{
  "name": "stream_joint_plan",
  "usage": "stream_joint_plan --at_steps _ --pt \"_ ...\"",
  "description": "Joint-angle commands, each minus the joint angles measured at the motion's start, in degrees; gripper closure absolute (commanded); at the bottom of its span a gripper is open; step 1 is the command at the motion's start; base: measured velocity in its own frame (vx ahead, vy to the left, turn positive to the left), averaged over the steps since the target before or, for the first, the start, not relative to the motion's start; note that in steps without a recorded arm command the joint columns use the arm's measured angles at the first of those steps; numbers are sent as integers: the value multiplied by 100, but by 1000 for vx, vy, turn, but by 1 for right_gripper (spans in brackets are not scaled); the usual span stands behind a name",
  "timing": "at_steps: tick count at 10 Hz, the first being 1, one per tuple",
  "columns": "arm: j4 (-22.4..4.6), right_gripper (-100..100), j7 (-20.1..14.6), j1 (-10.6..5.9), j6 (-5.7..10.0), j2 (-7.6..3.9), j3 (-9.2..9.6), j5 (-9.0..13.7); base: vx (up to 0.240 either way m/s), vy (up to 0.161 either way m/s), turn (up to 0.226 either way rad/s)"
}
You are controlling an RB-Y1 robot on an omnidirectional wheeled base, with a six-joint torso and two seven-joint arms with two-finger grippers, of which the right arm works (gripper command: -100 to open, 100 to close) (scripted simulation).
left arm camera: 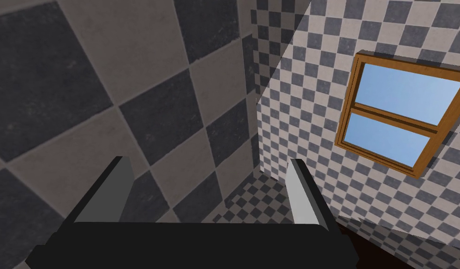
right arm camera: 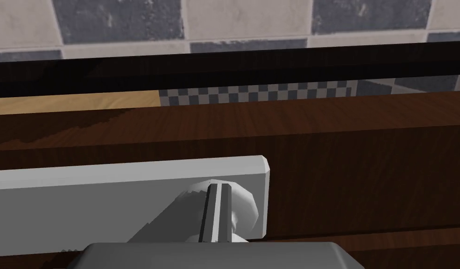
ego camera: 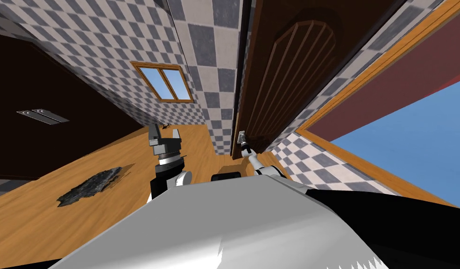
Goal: Pull the door open
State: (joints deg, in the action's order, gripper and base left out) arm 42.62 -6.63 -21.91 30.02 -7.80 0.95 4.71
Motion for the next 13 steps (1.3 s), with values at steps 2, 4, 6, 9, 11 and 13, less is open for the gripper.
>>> stream_joint_plan --at_steps 2,4,6,9,11,13 --pt "26 -100 -349 5 -21 -1 25 203 -48 -39 85" --pt "50 -100 -686 10 -41 -1 49 394 -65 -40 69" --pt "65 -100 -892 13 -53 -2 63 510 -64 -59 60" --pt "97 -100 -1326 20 -80 -3 95 767 -49 -40 69" --pt "134 -100 -1695 28 -110 -4 130 1057 -57 -55 93" --pt "154 -100 -1990 32 -126 -4 149 1211 -60 -40 59"
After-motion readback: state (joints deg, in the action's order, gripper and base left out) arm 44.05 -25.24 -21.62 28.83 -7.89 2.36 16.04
